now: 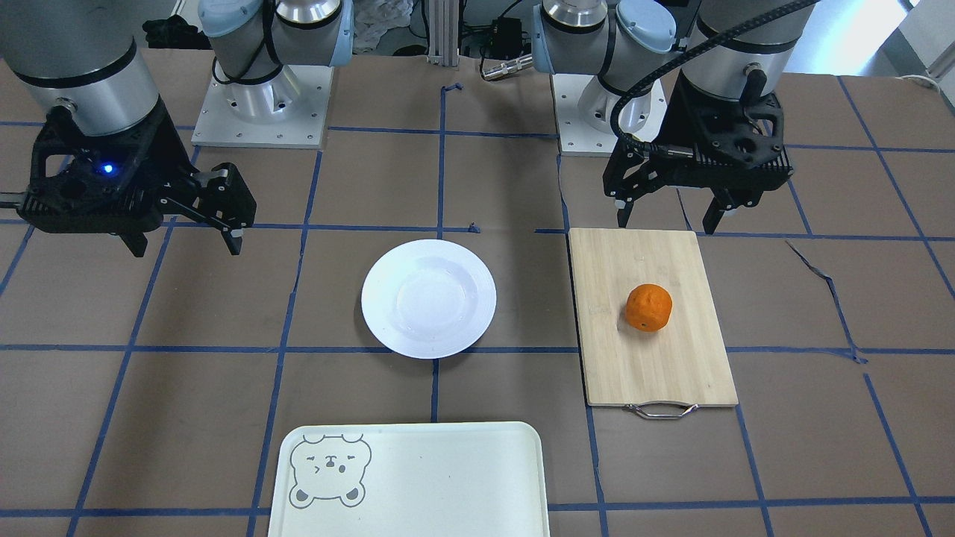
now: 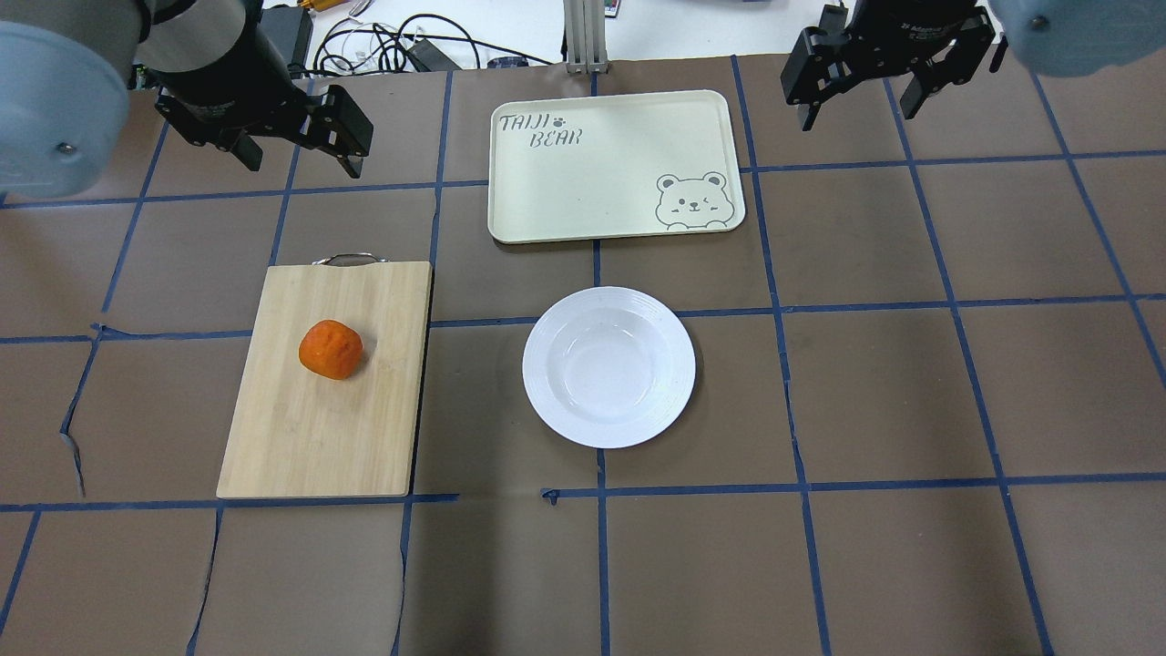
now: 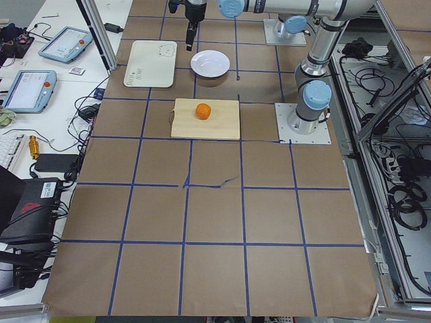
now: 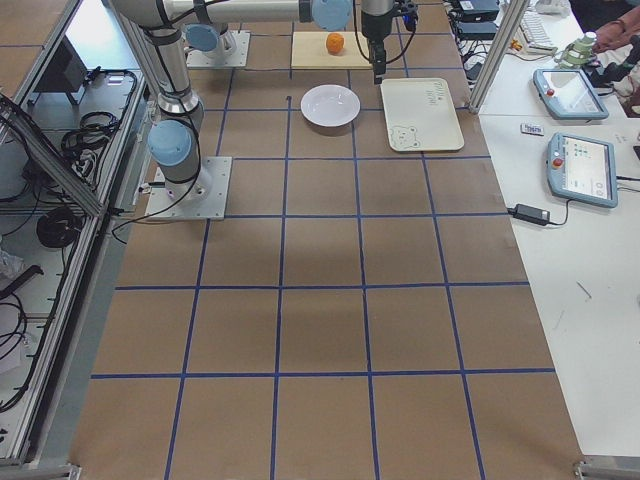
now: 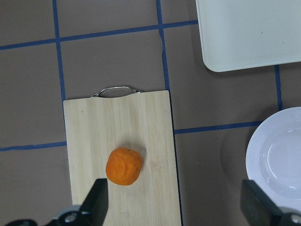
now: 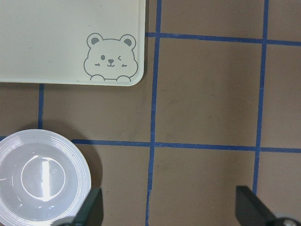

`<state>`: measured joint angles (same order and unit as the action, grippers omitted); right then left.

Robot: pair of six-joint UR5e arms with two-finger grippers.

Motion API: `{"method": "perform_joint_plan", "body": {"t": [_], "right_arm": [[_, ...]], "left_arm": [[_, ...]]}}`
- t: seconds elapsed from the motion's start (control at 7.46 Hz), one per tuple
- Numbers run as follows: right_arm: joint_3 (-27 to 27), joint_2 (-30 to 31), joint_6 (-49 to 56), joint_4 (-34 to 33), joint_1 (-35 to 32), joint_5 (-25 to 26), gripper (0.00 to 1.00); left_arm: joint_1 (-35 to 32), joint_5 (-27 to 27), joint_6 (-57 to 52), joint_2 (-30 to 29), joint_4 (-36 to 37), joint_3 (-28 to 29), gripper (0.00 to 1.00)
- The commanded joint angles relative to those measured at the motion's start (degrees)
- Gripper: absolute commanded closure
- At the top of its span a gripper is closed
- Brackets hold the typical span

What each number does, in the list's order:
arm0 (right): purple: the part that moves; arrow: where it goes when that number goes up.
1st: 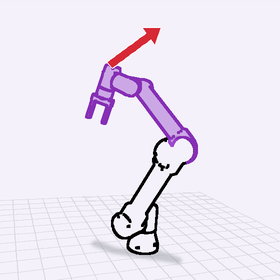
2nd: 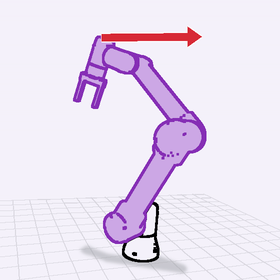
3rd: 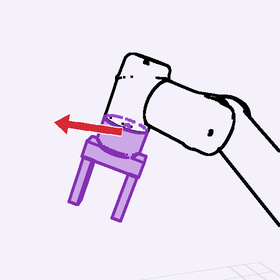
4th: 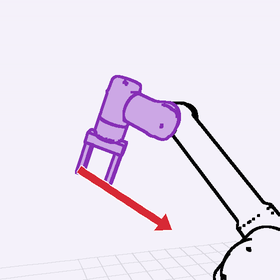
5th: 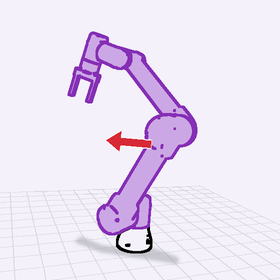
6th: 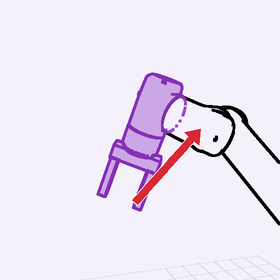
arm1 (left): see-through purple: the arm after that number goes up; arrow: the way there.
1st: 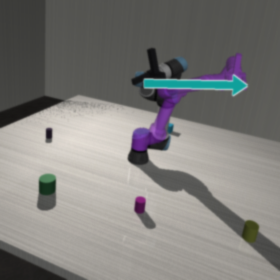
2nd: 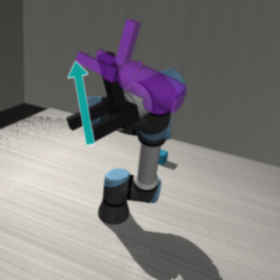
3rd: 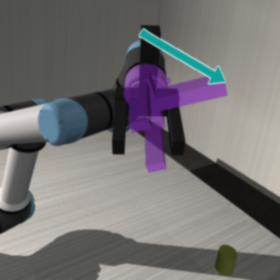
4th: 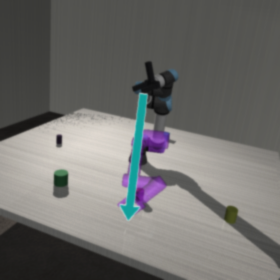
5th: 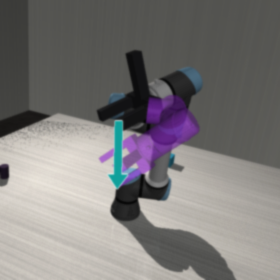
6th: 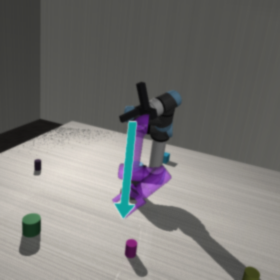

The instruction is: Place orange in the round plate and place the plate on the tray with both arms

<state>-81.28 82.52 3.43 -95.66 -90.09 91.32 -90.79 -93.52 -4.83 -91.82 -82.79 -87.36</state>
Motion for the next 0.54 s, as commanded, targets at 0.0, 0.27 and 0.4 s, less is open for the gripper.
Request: {"method": "perform_joint_plan", "body": {"t": [0.0, 0.27, 0.4], "right_arm": [[-0.02, 0.09, 0.0, -0.05, 0.01, 0.0, 0.0], [-0.02, 0.01, 0.34, -0.14, -0.08, 0.08, 0.0], [-0.02, 0.01, 0.0, 0.04, 0.0, 0.08, 0.0]], "left_arm": [[0.0, 0.0, 0.0, -0.03, 0.0, -0.09, 0.0], [0.0, 0.0, 0.0, -0.03, 0.0, 0.0, 0.0], [0.0, 0.0, 0.0, -0.03, 0.0, 0.0, 0.0]]}}
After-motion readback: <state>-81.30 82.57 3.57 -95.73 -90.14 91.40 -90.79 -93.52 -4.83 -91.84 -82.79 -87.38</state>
